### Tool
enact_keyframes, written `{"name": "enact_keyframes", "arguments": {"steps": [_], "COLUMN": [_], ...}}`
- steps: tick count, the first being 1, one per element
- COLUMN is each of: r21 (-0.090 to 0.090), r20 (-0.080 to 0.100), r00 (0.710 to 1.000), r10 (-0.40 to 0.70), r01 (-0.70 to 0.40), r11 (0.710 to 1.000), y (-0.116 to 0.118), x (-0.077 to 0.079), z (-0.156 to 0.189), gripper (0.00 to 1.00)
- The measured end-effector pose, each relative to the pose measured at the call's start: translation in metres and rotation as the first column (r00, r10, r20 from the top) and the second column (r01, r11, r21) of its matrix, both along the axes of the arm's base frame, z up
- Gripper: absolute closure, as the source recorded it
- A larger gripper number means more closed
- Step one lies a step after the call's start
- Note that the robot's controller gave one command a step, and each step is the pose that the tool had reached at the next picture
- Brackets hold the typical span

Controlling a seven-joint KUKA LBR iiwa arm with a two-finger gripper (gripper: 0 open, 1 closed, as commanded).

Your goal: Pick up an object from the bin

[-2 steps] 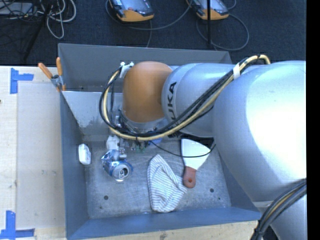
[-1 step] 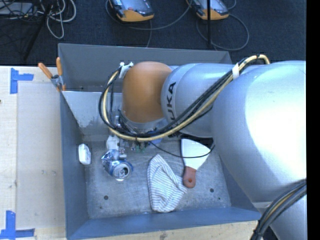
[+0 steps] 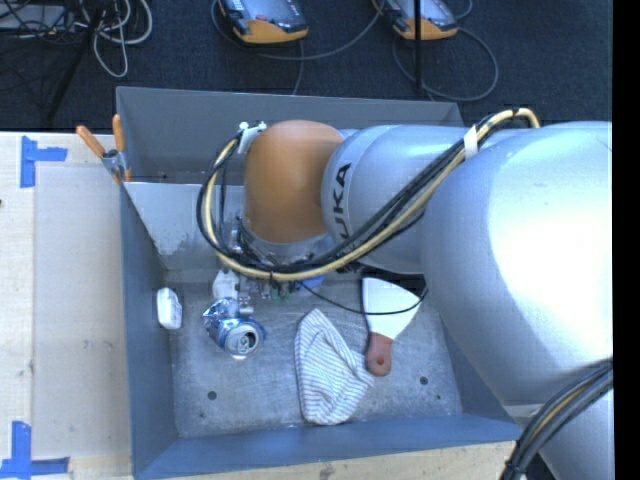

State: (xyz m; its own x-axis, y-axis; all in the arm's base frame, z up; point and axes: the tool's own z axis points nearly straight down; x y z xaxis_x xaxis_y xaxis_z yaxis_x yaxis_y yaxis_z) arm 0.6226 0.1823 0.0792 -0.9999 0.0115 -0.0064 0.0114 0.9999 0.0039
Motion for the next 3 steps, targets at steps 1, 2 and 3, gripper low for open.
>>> {"name": "enact_keyframes", "arguments": {"steps": [1,2,3], "r21": [-0.002,0.007,0.007], "r20": [-0.003,-0.004,-0.004], "r00": [1.000,0.970,0.970], "r10": [-0.001,-0.241,-0.241], "r01": [0.001,0.241,0.241], "r11": [1.000,0.970,0.970], "y": [-0.0007,-0.0053,-0.0053], "x": [-0.0008,-0.0015,-0.0015], "z": [-0.0015,-0.0012,-0.0012], "gripper": [0.00,1.00,1.00]}}
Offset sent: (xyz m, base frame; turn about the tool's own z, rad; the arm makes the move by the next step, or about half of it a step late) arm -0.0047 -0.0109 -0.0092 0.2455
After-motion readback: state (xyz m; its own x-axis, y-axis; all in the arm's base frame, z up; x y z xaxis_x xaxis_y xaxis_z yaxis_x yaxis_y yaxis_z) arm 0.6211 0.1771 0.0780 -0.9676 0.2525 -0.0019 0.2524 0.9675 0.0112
